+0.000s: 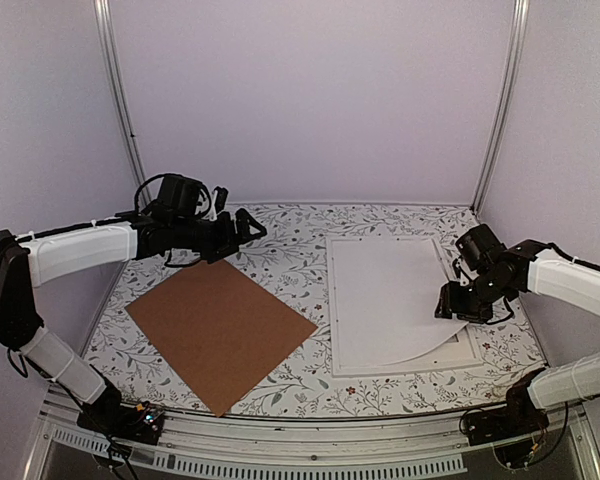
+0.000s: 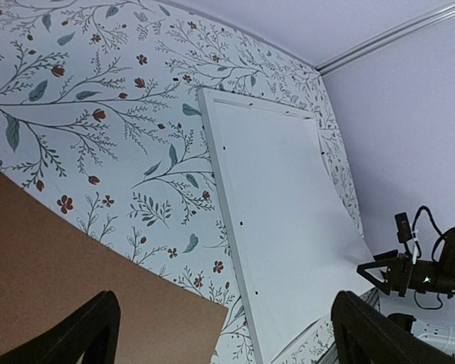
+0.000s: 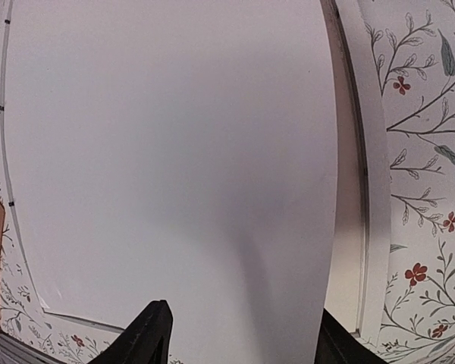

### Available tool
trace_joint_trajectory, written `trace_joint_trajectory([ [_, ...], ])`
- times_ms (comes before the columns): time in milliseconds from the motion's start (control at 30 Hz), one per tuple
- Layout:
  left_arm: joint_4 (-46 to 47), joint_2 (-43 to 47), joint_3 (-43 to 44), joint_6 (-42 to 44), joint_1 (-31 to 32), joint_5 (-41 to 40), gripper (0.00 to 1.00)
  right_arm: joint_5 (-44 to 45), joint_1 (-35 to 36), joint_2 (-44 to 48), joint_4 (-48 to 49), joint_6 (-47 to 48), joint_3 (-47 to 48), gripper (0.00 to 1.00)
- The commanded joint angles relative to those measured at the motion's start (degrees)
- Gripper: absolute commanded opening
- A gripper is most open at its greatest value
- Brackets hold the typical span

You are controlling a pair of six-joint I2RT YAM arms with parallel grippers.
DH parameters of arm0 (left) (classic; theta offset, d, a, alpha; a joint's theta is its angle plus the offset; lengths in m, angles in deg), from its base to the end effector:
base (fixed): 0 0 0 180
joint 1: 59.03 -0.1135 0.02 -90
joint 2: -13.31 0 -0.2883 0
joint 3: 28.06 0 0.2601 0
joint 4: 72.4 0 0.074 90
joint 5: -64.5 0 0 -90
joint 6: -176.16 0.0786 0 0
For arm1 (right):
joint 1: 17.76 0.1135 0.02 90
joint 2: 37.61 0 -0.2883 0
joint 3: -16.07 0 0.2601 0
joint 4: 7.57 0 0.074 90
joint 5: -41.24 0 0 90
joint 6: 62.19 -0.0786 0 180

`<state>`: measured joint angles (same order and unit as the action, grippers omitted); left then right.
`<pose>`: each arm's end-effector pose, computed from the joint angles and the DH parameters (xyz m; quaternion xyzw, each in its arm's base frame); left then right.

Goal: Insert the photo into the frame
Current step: Place the photo on the mat board.

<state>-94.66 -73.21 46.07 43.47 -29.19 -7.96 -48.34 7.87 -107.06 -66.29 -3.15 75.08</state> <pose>0.3170 -0.2092 0.2608 -0.0276 0.8777 -0.3804 0.2902 0.2066 0.0985 0.1937 0.0464 0.9824 0.0826 0.1610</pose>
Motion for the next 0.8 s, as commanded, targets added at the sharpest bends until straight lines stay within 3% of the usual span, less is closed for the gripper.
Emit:
trace_joint_trajectory([
  [0, -0.6, -0.5, -0.1, 1.1, 0.7, 0.4, 1.0, 1.5, 0.4, -0.8, 1.3, -0.3, -0.2, 0.61],
  [467, -0.7, -0.1, -0.6, 1.3, 0.7, 0.3, 1.0, 4.0, 0.4, -4.0, 1.6, 0.2, 1.8, 0.63],
  [600, -0.7, -0.2, -0.7, 1.5, 0.7, 0.3, 1.0, 5.0, 0.4, -2.8, 0.1, 0.1, 3.1, 0.8],
  [667, -0.7, -0.2, -0.8, 1.8, 0.8, 0.1, 1.0, 5.6, 0.4, -2.1, -0.5, 0.2, 3.8, 0.95],
  [767, -0.9, -0.4, -0.9, 2.1, 0.7, -0.2, 1.0, 7.2, 0.4, -1.3, -1.8, 0.3, 4.7, 0.99],
])
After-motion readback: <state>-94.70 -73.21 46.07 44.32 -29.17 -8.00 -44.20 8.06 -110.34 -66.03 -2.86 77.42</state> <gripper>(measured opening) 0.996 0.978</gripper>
